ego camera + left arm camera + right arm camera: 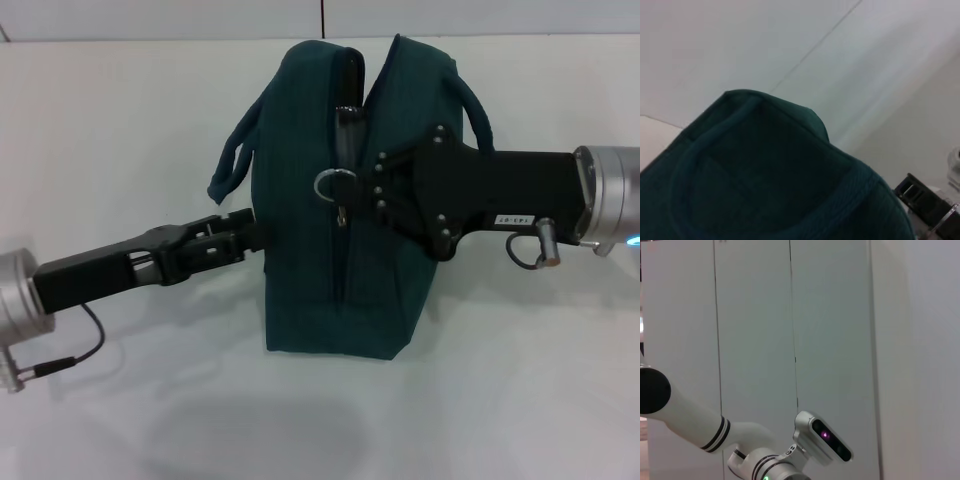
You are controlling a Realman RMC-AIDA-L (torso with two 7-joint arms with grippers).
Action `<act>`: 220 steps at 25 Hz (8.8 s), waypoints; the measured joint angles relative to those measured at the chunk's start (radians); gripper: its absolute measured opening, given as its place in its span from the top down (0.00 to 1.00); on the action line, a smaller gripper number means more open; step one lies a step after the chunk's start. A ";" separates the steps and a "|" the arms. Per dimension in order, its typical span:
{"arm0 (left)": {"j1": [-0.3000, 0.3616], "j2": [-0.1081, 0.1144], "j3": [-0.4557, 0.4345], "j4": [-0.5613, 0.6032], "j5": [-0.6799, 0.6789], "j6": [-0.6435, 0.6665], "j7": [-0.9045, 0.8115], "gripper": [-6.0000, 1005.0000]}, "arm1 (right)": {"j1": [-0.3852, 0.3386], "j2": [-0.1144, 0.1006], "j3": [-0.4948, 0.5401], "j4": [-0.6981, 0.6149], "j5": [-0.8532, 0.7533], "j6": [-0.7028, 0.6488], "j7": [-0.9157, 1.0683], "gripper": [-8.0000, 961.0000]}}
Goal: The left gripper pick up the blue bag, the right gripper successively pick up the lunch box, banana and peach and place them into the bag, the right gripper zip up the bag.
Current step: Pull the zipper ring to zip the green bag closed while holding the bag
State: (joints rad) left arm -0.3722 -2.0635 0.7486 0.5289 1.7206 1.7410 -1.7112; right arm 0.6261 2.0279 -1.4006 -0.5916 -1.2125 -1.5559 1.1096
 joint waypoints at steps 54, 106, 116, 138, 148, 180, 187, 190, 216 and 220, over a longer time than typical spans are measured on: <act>-0.052 -0.023 0.032 -0.044 -0.011 -0.003 0.058 0.85 | -0.012 -0.009 0.008 0.073 0.116 0.001 0.035 0.98; -0.040 -0.021 0.052 -0.108 -0.002 0.040 0.160 0.94 | -0.004 -0.006 0.007 0.075 0.180 0.005 0.063 0.98; -0.034 -0.023 0.058 -0.122 -0.001 0.094 0.198 0.94 | -0.026 -0.006 0.008 0.078 0.196 0.003 0.063 0.98; -0.047 -0.026 0.064 -0.157 -0.007 0.082 0.232 0.94 | -0.015 -0.002 0.001 0.140 0.240 0.006 0.341 0.98; -0.055 -0.026 0.083 -0.156 -0.004 0.082 0.283 0.94 | 0.007 -0.004 0.003 0.223 0.247 0.022 0.527 0.98; -0.034 -0.017 0.128 -0.149 -0.002 0.147 0.415 0.94 | -0.008 -0.013 0.092 0.216 0.247 0.056 0.512 0.99; -0.025 -0.016 0.123 -0.149 -0.004 0.147 0.415 0.94 | -0.007 -0.014 0.103 0.216 0.243 0.067 0.505 0.99; -0.024 -0.016 0.123 -0.147 -0.006 0.141 0.415 0.94 | -0.007 -0.014 0.103 0.216 0.240 0.067 0.502 0.99; -0.016 -0.013 0.093 -0.147 -0.013 0.103 0.400 0.53 | -0.019 -0.066 0.132 0.195 0.219 0.000 0.459 0.94; -0.016 -0.014 0.092 -0.147 -0.023 0.103 0.398 0.37 | 0.013 -0.082 0.134 0.191 0.159 0.001 0.462 0.78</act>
State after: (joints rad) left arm -0.3881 -2.0771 0.8407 0.3815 1.6981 1.8437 -1.3128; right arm 0.6392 1.9458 -1.2669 -0.4007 -1.0534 -1.5554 1.5721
